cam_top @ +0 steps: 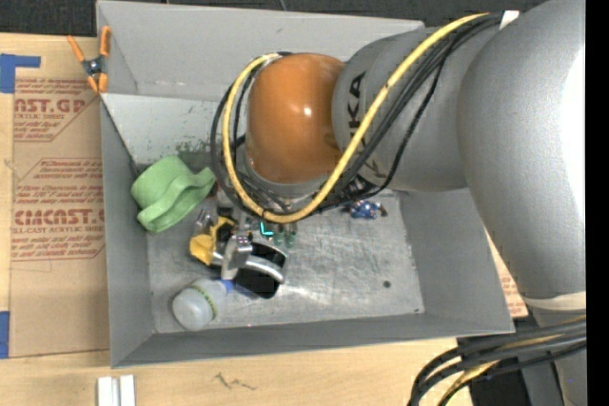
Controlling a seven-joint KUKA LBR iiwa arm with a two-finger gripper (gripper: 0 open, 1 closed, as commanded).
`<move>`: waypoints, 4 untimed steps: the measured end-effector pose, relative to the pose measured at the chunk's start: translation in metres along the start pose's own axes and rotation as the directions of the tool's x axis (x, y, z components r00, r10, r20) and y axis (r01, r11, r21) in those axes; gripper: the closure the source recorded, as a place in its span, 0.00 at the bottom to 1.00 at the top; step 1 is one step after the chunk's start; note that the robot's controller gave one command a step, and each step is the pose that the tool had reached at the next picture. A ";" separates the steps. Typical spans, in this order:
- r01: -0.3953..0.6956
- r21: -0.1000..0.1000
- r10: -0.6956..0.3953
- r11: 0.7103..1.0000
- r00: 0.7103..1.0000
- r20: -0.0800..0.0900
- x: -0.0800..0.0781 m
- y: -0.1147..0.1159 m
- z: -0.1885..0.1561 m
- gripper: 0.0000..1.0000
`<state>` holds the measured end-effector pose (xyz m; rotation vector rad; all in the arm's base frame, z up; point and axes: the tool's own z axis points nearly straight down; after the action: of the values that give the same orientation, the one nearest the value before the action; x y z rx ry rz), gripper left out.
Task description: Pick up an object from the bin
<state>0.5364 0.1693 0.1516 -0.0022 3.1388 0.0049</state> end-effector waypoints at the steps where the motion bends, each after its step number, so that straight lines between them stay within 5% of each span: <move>1: 0.000 0.002 0.000 1.000 1.000 -0.002 0.001 -0.001 -0.001 0.00; 2: -0.025 -0.001 0.025 1.000 1.000 0.000 -0.011 0.000 0.039 0.00; 3: -0.031 0.000 0.031 1.000 1.000 0.000 -0.011 -0.001 0.044 1.00; 4: -0.031 0.000 0.031 1.000 1.000 0.000 -0.011 -0.001 0.044 1.00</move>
Offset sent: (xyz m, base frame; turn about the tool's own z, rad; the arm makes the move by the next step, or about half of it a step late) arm 0.0159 -0.0030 -0.0741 0.0417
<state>0.5471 0.1681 0.1076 0.0469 3.1383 0.0057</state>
